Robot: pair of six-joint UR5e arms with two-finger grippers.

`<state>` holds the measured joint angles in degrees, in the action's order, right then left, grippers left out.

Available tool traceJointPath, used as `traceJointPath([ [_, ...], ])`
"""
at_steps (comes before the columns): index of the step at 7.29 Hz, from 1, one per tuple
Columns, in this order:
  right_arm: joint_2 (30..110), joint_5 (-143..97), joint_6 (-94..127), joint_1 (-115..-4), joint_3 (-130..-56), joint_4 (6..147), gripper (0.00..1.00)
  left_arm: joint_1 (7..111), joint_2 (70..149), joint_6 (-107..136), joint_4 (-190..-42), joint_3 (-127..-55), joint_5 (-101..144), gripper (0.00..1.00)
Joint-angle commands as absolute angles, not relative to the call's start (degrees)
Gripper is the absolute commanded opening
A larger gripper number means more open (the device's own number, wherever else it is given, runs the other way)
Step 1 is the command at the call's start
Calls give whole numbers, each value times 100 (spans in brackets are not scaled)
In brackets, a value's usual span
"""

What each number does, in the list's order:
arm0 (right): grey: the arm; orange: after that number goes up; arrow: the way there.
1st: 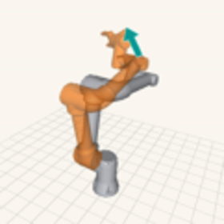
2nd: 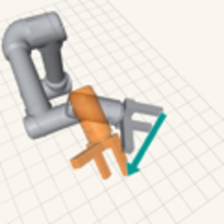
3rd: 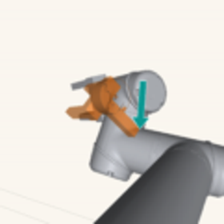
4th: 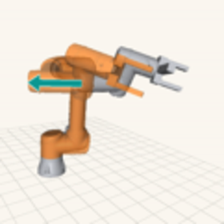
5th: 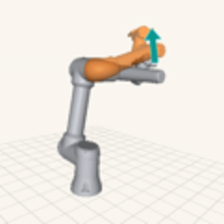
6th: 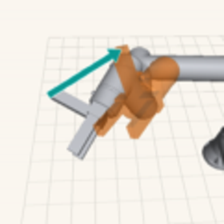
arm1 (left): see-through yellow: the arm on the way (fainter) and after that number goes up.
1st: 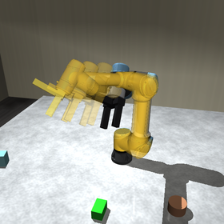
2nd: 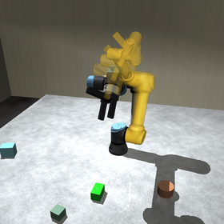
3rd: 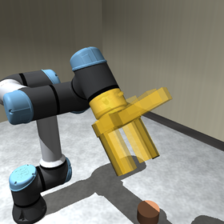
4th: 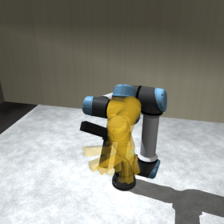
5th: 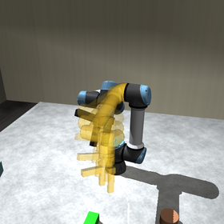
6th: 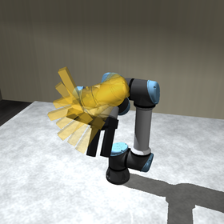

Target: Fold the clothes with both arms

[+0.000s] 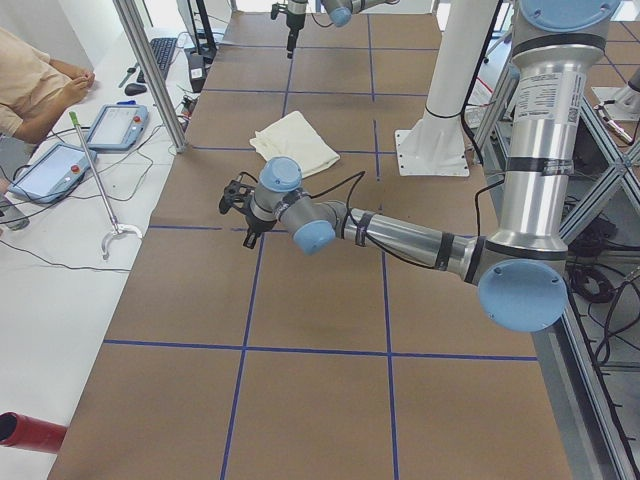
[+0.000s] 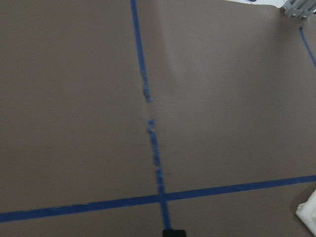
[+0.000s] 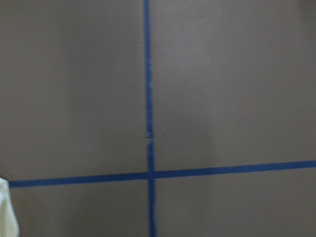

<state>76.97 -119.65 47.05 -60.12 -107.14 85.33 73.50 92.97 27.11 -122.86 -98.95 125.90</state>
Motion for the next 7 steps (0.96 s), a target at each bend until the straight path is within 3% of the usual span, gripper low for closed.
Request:
traceJointPath([
  [1, 8662, -13002, 2680, -7315, -10793, 8771, 100, 8503, 9325, 633, -10703, -9932, 13024, 73],
  [2, 8918, -13260, 1950, -7791, -10854, 9198, 100, 8786, 9334, 41, -10044, -9975, 13095, 100],
  [4, 9367, -13377, 542, -8295, -10811, 9606, 100, 9332, 9264, -1233, -8708, -10159, 13096, 100],
  [7, 9738, -13386, 571, -8350, -10811, 9554, 100, 9316, 8844, -1274, -8920, -9941, 13454, 100],
])
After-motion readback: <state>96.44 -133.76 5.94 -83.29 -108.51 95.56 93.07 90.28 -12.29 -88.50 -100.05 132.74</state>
